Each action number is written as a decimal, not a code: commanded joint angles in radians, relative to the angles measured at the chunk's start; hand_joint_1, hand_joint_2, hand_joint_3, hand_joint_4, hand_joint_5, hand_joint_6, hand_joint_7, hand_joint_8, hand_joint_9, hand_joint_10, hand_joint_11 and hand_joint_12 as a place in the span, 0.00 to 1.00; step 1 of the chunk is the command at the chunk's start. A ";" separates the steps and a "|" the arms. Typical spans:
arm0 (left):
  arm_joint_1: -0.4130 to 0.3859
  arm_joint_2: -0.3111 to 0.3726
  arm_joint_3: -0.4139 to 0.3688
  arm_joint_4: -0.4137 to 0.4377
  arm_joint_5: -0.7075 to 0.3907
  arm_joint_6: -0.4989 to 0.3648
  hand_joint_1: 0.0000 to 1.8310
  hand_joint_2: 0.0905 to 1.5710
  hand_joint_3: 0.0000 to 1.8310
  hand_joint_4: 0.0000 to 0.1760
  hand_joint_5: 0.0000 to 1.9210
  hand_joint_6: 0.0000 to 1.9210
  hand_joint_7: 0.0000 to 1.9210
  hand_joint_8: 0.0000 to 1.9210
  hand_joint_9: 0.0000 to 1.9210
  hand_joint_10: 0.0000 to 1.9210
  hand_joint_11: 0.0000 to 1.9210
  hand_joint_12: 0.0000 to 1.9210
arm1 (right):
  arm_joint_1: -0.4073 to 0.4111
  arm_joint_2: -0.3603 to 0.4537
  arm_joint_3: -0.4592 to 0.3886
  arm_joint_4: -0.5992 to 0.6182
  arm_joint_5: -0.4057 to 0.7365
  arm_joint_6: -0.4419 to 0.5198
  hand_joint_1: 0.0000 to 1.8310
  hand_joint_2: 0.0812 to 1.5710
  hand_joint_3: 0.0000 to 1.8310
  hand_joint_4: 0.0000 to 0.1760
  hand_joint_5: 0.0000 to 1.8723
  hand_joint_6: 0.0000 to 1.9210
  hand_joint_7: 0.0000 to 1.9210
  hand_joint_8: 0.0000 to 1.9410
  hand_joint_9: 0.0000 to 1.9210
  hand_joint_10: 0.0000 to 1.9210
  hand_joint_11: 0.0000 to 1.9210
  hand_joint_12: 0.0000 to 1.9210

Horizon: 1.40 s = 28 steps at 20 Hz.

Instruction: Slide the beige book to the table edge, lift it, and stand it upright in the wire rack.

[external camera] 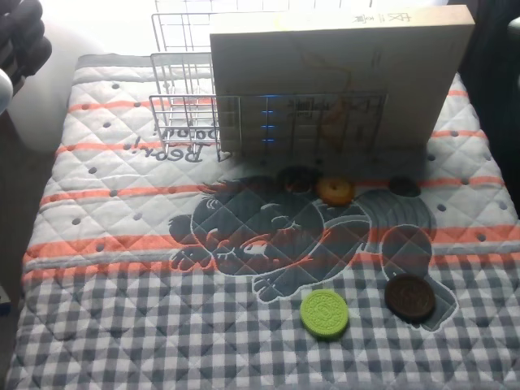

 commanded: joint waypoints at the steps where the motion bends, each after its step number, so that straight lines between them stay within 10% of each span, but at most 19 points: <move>1: -0.002 0.004 -0.005 -0.007 -0.123 -0.005 0.13 0.83 0.00 0.49 0.00 0.00 0.00 0.00 0.00 0.00 0.00 0.10 | 0.038 -0.014 0.027 -0.011 0.039 0.005 0.02 0.86 0.00 0.00 0.26 0.00 0.23 0.00 0.19 0.00 0.19 0.01; 4: 0.001 0.004 -0.007 -0.007 -0.131 -0.005 0.10 0.82 0.00 0.63 0.00 0.00 0.00 0.00 0.00 0.00 0.00 0.11 | 0.122 -0.072 0.087 -0.059 -0.077 0.005 0.01 0.89 0.01 0.00 0.25 0.00 0.24 0.00 0.20 0.00 0.21 0.01; 11: 0.002 0.001 -0.005 -0.017 -0.133 -0.003 0.11 0.84 0.00 0.46 0.00 0.00 0.00 0.00 0.00 0.00 0.00 0.14 | 0.189 -0.102 0.085 -0.168 -0.095 0.008 0.00 0.89 0.00 0.00 0.26 0.00 0.23 0.00 0.20 0.00 0.21 0.01; 14: 0.005 0.001 -0.006 -0.021 -0.131 -0.002 0.12 0.83 0.00 0.71 0.00 0.00 0.00 0.00 0.00 0.00 0.00 0.02 | 0.197 -0.102 0.072 -0.214 -0.094 0.015 0.00 0.87 0.00 0.00 0.27 0.01 0.25 0.01 0.22 0.01 0.22 0.01; 16: 0.006 0.001 -0.008 -0.023 -0.134 -0.002 0.13 0.84 0.00 0.66 0.00 0.00 0.00 0.00 0.00 0.00 0.00 0.00 | 0.205 -0.101 0.070 -0.228 -0.094 0.015 0.00 0.87 0.00 0.00 0.27 0.01 0.26 0.01 0.22 0.01 0.22 0.02; 17: 0.006 0.001 -0.008 -0.023 -0.135 -0.002 0.13 0.84 0.00 0.55 0.02 0.01 0.02 0.01 0.01 0.00 0.00 0.00 | 0.205 -0.097 0.070 -0.226 -0.094 0.015 0.00 0.87 0.00 0.00 0.27 0.01 0.26 0.01 0.23 0.01 0.23 0.02; 19: 0.007 0.000 -0.010 -0.024 -0.134 -0.002 0.19 0.83 0.00 0.00 0.14 0.01 0.15 0.01 0.11 0.01 0.00 0.11 | 0.205 -0.082 0.064 -0.210 -0.094 0.014 0.00 0.89 0.00 0.00 0.24 0.00 0.22 0.00 0.19 0.00 0.19 0.00; 24: 0.054 0.006 -0.025 -0.058 -0.171 -0.002 0.15 0.84 0.00 0.00 0.15 0.00 0.16 0.00 0.12 0.00 0.00 0.17 | 0.130 0.001 0.005 -0.147 0.007 0.005 0.00 0.89 0.00 0.00 0.25 0.00 0.23 0.00 0.20 0.01 0.20 0.01; 25: 0.056 0.006 -0.025 -0.059 -0.174 -0.002 0.14 0.84 0.00 0.20 0.09 0.00 0.10 0.00 0.08 0.00 0.00 0.13 | 0.119 0.009 -0.003 -0.142 0.031 0.005 0.00 0.88 0.00 0.00 0.24 0.00 0.22 0.00 0.19 0.00 0.19 0.00; 28: 0.062 0.007 -0.030 -0.066 -0.182 -0.002 0.10 0.85 0.00 0.33 0.00 0.00 0.00 0.00 0.02 0.00 0.00 0.09 | 0.053 0.049 -0.078 -0.127 0.218 0.005 0.00 0.88 0.00 0.04 0.23 0.01 0.21 0.01 0.18 0.01 0.17 0.01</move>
